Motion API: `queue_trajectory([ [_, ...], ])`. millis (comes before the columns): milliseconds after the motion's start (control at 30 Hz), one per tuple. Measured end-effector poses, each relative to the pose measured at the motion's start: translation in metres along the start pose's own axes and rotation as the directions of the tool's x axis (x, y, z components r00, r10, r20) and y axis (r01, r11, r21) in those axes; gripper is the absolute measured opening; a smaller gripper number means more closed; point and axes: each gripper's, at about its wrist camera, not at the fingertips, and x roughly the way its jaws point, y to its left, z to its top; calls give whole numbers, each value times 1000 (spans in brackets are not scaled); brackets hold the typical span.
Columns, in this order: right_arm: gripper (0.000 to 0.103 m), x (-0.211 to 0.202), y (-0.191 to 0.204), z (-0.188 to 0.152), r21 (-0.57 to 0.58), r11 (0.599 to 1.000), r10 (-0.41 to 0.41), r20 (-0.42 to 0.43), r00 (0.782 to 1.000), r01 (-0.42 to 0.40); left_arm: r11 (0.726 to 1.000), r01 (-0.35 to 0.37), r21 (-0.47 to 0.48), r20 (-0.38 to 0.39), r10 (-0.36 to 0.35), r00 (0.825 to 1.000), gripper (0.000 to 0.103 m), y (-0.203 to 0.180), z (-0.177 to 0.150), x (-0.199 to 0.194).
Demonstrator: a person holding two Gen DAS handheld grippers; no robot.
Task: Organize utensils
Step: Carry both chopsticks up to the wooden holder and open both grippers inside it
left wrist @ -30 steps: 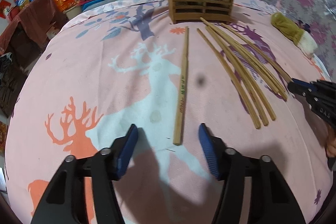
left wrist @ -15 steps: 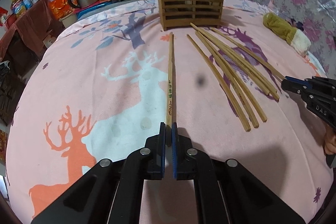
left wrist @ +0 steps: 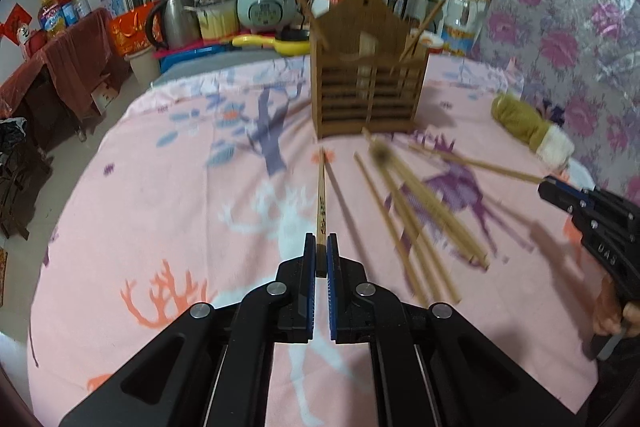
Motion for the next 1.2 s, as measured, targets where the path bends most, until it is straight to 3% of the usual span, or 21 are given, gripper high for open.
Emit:
queue_trajectory([
  [300, 7, -27, 1, 44, 29, 999, 27, 103, 994, -30, 1000, 3, 25, 96, -5, 995, 6, -24, 53, -29],
  [967, 6, -28, 10, 97, 8, 1000, 24, 172, 985, -25, 997, -34, 75, 167, 21, 986, 6, -55, 138, -40],
  [1067, 6, -27, 10, 110, 10, 1000, 18, 197, 980, -21, 997, -39, 69, 203, 24, 979, 6, -59, 160, -50],
  [1200, 6, -33, 7, 141, 40, 999, 18, 267, 963, -30, 999, -41, 35, 304, 28, 952, 6, -59, 194, -75],
])
